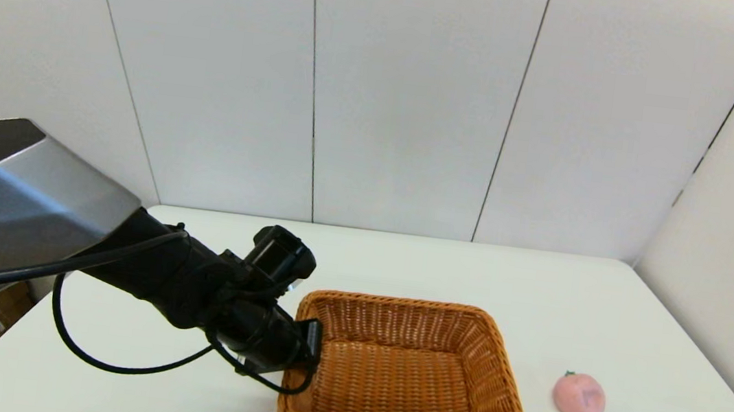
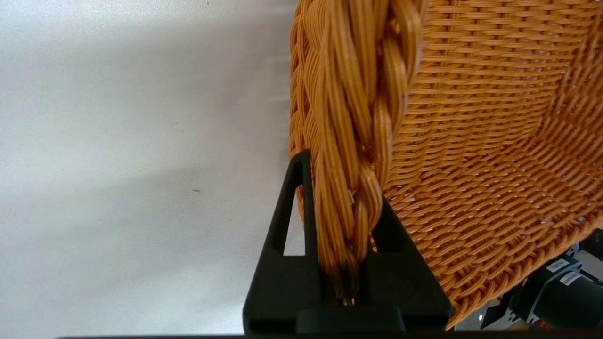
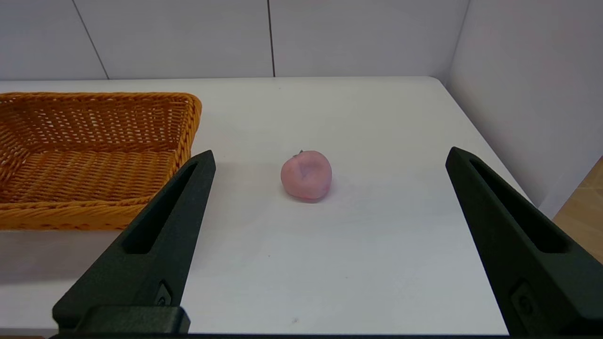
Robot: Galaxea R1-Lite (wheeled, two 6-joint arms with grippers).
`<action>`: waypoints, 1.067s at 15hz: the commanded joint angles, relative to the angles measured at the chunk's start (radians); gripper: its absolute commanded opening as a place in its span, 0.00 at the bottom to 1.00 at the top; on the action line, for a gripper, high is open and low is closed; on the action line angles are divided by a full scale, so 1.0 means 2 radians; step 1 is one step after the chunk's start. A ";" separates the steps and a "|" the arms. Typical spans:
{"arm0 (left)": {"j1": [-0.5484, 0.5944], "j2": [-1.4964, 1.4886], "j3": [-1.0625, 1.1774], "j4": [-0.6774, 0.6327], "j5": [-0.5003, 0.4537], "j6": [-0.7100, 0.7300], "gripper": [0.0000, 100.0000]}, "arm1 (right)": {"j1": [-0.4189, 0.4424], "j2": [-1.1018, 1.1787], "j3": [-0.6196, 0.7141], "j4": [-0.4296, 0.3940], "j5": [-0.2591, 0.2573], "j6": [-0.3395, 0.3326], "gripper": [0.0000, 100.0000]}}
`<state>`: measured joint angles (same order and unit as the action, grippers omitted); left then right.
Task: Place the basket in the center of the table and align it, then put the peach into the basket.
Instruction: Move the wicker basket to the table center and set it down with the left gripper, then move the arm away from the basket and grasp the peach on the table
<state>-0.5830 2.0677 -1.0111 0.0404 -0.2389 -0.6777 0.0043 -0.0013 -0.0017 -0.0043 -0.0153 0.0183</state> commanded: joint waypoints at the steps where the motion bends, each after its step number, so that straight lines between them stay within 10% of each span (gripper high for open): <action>1: 0.000 0.001 -0.001 0.000 -0.001 -0.002 0.00 | 0.000 0.001 0.000 0.000 0.000 0.000 1.00; 2: 0.000 0.002 -0.002 0.000 -0.001 -0.004 0.00 | 0.000 0.001 0.000 0.000 0.000 0.000 1.00; 3: 0.000 0.004 -0.002 0.000 0.000 -0.003 1.00 | 0.000 0.001 0.000 0.000 0.000 0.000 1.00; 16: 0.082 -0.379 0.045 -0.005 -0.002 0.103 1.00 | 0.000 0.001 0.000 0.000 0.000 0.000 1.00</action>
<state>-0.4568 1.7366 -0.9847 0.0062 -0.2453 -0.5704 0.0043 -0.0013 -0.0017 -0.0043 -0.0149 0.0162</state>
